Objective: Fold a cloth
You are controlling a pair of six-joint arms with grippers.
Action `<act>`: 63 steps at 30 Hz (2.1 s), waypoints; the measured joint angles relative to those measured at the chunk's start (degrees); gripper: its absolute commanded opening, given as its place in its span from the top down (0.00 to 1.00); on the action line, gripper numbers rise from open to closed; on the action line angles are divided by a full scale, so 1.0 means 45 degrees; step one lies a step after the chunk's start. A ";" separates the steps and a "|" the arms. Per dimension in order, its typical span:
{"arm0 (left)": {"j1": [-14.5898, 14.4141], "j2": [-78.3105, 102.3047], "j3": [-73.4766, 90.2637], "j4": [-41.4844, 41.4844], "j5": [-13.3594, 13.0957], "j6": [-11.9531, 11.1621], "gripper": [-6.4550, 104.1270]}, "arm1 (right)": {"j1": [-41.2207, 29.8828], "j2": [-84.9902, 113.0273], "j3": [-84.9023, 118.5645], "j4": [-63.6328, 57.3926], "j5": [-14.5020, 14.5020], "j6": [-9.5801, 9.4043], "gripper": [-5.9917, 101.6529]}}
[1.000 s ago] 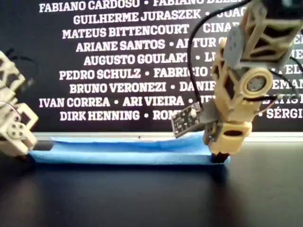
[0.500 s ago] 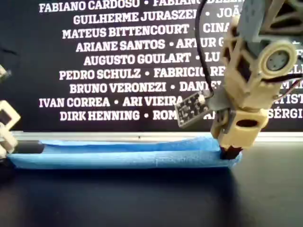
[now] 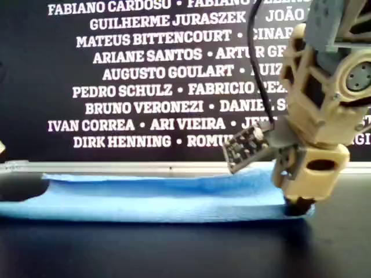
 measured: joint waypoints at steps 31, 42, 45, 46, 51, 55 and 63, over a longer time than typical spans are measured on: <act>0.0020 1.1367 0.6074 0.0059 -0.0137 0.0039 0.51 | -0.0117 0.7461 0.5234 0.0000 -0.0977 -0.0117 0.44; 0.0039 1.7090 0.8047 0.0059 -0.0137 0.0039 0.51 | -0.0059 1.5215 0.8555 0.0020 -0.0977 -0.0117 0.43; 0.0039 1.7168 0.8047 0.0059 -0.0137 0.0039 0.51 | -0.0176 1.6934 0.8984 0.0020 -0.0977 -0.0137 0.43; 0.0039 1.7168 0.8047 0.0059 -0.0137 0.0039 0.51 | -0.0234 1.7402 0.9102 0.0020 -0.0977 -0.0137 0.43; 0.0039 1.7188 0.8047 0.0059 -0.0137 0.0039 0.51 | -0.0352 1.9102 0.9219 0.0020 -0.0977 -0.0137 0.43; 0.0039 1.7188 0.8047 0.0059 -0.0137 0.0039 0.51 | -0.0352 1.9141 0.9238 0.0176 -0.0977 -0.0137 0.43; 0.0039 1.7188 0.8047 0.0059 -0.0137 0.0039 0.50 | -0.0352 1.9141 1.0859 0.0156 -0.0547 -0.0137 0.38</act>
